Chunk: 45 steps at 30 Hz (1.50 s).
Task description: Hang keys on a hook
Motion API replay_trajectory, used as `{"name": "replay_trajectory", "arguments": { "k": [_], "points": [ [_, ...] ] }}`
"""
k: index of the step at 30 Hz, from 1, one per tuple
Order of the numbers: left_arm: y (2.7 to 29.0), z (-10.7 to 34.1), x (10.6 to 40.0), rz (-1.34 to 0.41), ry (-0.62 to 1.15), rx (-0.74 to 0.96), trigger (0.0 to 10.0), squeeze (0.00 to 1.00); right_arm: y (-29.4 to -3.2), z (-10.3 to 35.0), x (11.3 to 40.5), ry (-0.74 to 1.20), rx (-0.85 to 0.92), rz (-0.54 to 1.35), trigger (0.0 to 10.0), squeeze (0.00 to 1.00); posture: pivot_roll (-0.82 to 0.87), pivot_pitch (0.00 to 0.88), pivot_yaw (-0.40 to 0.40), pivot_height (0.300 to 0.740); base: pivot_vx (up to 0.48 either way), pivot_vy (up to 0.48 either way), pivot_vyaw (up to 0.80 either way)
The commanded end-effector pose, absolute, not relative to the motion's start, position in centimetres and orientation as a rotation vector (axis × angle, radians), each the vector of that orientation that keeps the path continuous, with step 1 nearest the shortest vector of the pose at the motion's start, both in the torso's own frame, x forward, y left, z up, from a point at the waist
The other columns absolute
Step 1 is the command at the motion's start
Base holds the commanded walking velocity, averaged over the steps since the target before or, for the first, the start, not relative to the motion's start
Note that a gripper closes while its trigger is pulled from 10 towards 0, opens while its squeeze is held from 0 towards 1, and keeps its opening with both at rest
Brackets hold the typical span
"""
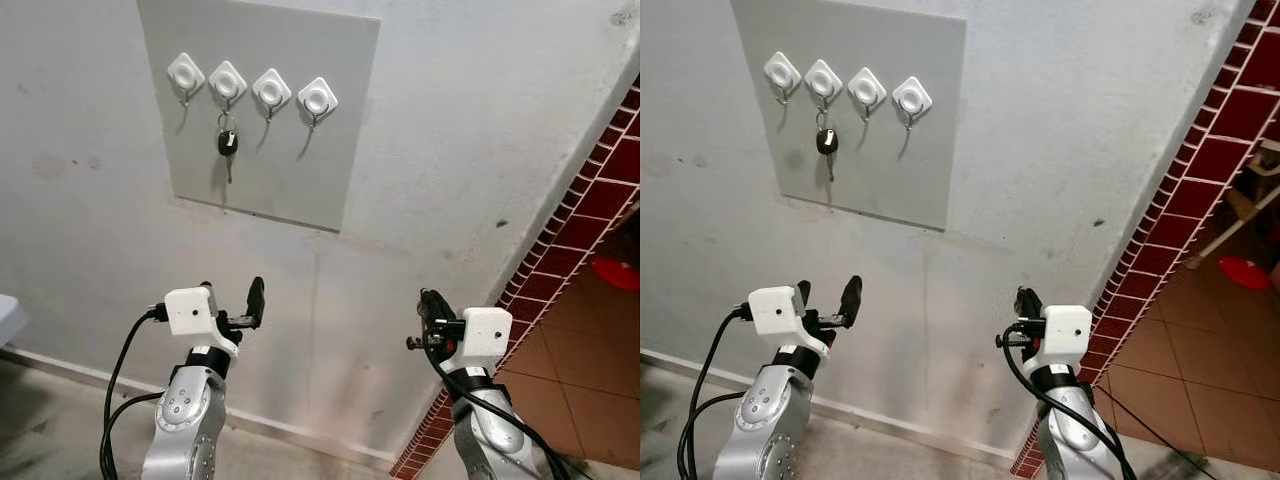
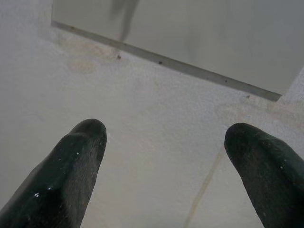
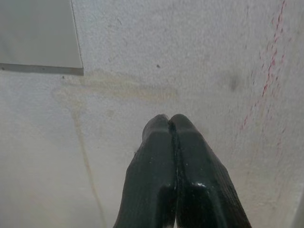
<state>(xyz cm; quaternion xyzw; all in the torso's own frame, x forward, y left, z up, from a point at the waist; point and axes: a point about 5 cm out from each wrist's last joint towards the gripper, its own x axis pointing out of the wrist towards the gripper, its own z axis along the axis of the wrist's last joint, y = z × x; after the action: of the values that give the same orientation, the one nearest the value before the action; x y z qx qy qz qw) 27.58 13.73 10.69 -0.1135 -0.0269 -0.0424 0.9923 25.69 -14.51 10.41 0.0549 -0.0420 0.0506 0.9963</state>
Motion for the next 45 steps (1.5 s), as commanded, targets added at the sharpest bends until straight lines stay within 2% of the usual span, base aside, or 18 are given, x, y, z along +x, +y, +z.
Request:
{"name": "replay_trajectory", "arguments": {
  "k": [1, 16, 23, 36, 45],
  "points": [
    [13.5, 11.2, 28.3, -0.111, -0.054, -0.201, 10.0, 0.0, -14.6, 10.2, 26.0, -0.072, 0.114, 0.079, 10.0, 0.0, 0.02, 0.0, -0.005, 0.74, 0.0, 0.0, 0.0],
    [12.3, 12.2, 30.5, -0.214, -0.061, -0.182, 10.0, 0.0, -14.9, 9.9, 25.7, -0.06, 0.131, 0.032, 10.0, 0.0, -0.05, 0.0, 0.06, 0.74, 0.0, 0.0, 0.0],
    [11.8, 12.1, 30.7, -0.273, -0.057, -0.182, 10.0, 0.0, -15.0, 10.6, 26.0, -0.103, 0.087, 0.04, 10.0, 0.0, -0.06, 0.0, 0.056, 0.74, 0.0, 0.0, 0.0],
    [12.0, 11.9, 31.1, -0.262, -0.054, -0.242, 10.0, 0.0, -15.4, 11.7, 26.9, -0.151, 0.078, 0.047, 10.0, 0.0, -0.06, 0.0, 0.028, 0.74, 0.0, 0.0, 0.0],
    [11.9, 12.0, 31.3, -0.265, -0.058, -0.253, 10.0, 0.0, -15.3, 11.7, 26.8, -0.157, 0.082, 0.045, 10.0, 0.0, -0.07, 0.0, 0.034, 0.74, 0.0, 0.324, 0.0]
  ]
}}
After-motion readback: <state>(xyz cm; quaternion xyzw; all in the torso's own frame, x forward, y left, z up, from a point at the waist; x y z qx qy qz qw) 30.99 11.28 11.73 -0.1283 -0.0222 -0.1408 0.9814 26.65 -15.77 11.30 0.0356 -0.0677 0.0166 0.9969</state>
